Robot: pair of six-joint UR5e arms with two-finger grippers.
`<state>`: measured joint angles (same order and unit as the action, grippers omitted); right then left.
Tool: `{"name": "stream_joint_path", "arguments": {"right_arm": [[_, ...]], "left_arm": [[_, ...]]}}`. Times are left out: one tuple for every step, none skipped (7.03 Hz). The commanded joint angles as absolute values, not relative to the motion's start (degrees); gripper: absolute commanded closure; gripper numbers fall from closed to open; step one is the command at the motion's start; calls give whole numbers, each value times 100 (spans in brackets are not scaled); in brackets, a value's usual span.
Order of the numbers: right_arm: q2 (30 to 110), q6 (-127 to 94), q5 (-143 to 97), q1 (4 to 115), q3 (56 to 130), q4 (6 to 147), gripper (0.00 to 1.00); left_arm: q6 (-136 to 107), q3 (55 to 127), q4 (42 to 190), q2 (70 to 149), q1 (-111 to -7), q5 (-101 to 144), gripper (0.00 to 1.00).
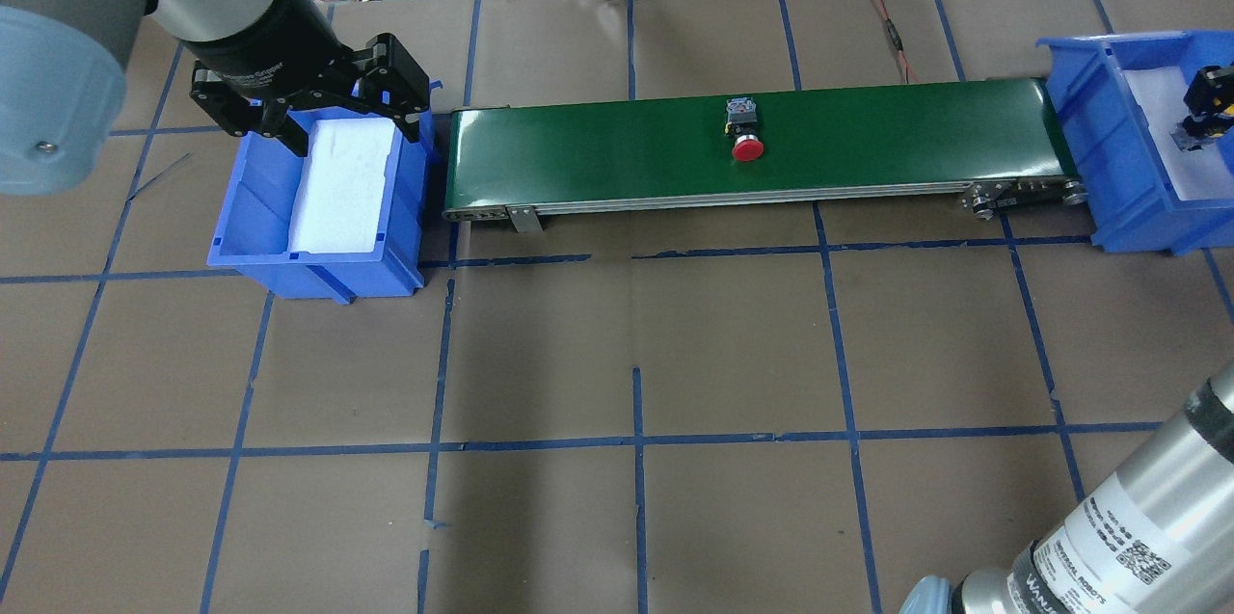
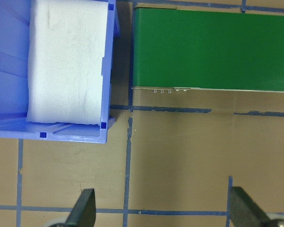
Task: Transport two buttons from left to right
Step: 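Carry the yellow button into the far blue bin and release it with the right gripper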
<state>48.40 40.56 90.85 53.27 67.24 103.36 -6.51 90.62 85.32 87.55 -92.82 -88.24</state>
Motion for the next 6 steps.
{"name": "stream_joint_path", "arguments": {"right_arm": [[4825,4043,9088,5352,6715,10345,39],[4843,3999,9105,5405,6697,10345,1],[4869,3982,9149,5484,6558,10266,1],[4930,3981,9149,5580,6348,10048,1],[5122,3990,9141,5781,6102,9541,1],[5298,3938,9141,6140,6030,9258,1]], "left_arm": [[-659,9062,8534,8754,-9281,-8824,0],[-650,9062,8525,8754,-9290,-8816,0],[-650,9062,8525,8754,-9281,-8815,0],[-659,9062,8525,8754,-9281,-8815,0],[-650,9062,8525,8754,-9281,-8815,0],[-650,9062,8525,8754,-9281,-8815,0]]}}
